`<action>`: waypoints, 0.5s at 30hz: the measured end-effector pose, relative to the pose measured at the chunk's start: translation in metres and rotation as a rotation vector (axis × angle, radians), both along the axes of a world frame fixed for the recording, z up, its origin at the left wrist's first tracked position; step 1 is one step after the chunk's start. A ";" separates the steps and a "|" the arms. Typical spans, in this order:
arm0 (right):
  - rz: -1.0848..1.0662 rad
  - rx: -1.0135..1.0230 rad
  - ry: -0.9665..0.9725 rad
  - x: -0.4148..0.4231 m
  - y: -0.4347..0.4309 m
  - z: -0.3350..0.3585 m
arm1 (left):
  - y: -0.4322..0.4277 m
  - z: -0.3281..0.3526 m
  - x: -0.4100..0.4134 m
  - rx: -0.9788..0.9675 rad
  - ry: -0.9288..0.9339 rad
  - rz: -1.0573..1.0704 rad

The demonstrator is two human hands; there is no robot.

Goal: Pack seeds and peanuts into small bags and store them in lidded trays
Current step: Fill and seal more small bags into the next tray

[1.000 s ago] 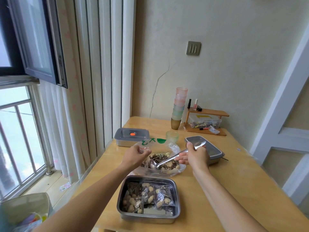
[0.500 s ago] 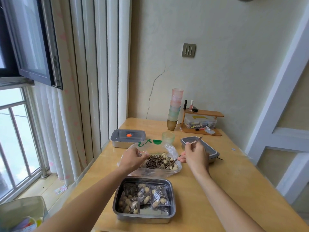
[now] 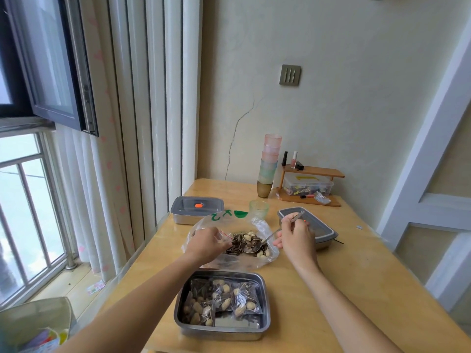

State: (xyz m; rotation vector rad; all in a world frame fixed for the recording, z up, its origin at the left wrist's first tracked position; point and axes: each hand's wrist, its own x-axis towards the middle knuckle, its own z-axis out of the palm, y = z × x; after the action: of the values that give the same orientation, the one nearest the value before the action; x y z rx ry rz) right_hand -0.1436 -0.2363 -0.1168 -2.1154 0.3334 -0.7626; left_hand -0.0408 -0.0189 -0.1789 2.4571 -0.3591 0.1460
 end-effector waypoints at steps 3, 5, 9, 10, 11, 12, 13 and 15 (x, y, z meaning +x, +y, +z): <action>0.030 0.032 -0.003 0.000 -0.002 0.002 | -0.002 -0.001 0.001 0.041 -0.004 -0.028; 0.028 0.076 0.015 0.000 -0.003 0.006 | -0.003 -0.003 0.002 0.047 -0.005 -0.032; 0.022 0.135 -0.016 0.003 -0.006 0.013 | -0.005 -0.005 0.004 0.056 0.012 -0.045; 0.021 0.146 -0.027 0.003 -0.006 0.016 | -0.005 -0.006 0.005 0.054 0.018 -0.049; 0.020 0.156 -0.034 0.003 -0.006 0.020 | -0.006 -0.007 0.005 0.050 0.023 -0.054; 0.021 0.156 -0.040 0.003 -0.005 0.023 | -0.007 -0.007 0.005 0.046 0.023 -0.059; 0.023 0.146 -0.044 0.003 -0.004 0.027 | -0.008 -0.006 0.004 0.043 0.021 -0.063; 0.034 0.105 -0.065 0.001 -0.001 0.033 | -0.010 -0.005 0.004 0.037 0.017 -0.063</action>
State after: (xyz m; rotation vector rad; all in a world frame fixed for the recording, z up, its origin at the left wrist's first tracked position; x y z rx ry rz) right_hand -0.1422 -0.2375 -0.0835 -1.9893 0.2950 -0.7751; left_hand -0.0366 -0.0293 -0.1842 2.4788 -0.4347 0.0931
